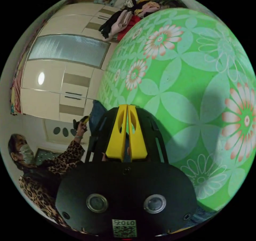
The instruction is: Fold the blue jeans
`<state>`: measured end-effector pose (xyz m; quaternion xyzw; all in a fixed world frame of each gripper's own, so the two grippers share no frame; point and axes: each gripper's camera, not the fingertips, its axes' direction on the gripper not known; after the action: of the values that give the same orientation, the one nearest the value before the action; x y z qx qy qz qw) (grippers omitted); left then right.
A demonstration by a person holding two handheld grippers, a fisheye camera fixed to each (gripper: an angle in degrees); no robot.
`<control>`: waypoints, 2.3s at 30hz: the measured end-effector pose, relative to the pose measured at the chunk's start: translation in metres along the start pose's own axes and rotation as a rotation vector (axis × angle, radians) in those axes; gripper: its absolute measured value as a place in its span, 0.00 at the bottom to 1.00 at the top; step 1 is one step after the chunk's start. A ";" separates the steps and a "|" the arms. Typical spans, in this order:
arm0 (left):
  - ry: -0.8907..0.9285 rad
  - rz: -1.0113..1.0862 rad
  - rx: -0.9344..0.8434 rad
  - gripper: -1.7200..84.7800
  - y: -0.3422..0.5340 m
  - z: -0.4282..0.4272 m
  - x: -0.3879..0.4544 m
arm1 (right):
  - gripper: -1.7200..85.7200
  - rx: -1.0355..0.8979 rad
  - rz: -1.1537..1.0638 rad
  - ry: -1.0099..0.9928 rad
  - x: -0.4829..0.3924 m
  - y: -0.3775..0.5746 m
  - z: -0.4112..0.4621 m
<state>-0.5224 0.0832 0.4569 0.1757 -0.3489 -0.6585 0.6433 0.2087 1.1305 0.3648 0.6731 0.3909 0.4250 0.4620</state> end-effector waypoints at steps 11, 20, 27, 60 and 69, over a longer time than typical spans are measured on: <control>0.512 -0.140 -0.124 0.02 -0.040 0.031 -0.163 | 0.04 0.005 -0.041 0.044 -0.007 0.002 0.012; 0.272 0.518 -0.122 0.02 -0.055 0.002 0.048 | 0.06 -0.056 -0.050 0.005 -0.010 0.006 0.026; 0.063 1.027 -0.242 0.04 -0.044 0.082 0.213 | 0.14 -0.251 -0.283 -0.060 -0.100 0.008 0.086; 0.107 1.586 -0.378 0.18 -0.070 0.202 0.303 | 0.12 -0.457 -0.704 0.398 -0.306 -0.005 0.405; 0.114 1.629 -0.356 0.19 -0.058 0.182 0.320 | 0.06 -0.452 -0.694 0.398 -0.304 0.033 0.424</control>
<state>-0.7237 -0.1884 0.6136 -0.2028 -0.2246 -0.0229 0.9528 0.5076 0.7197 0.2424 0.2899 0.5717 0.4408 0.6283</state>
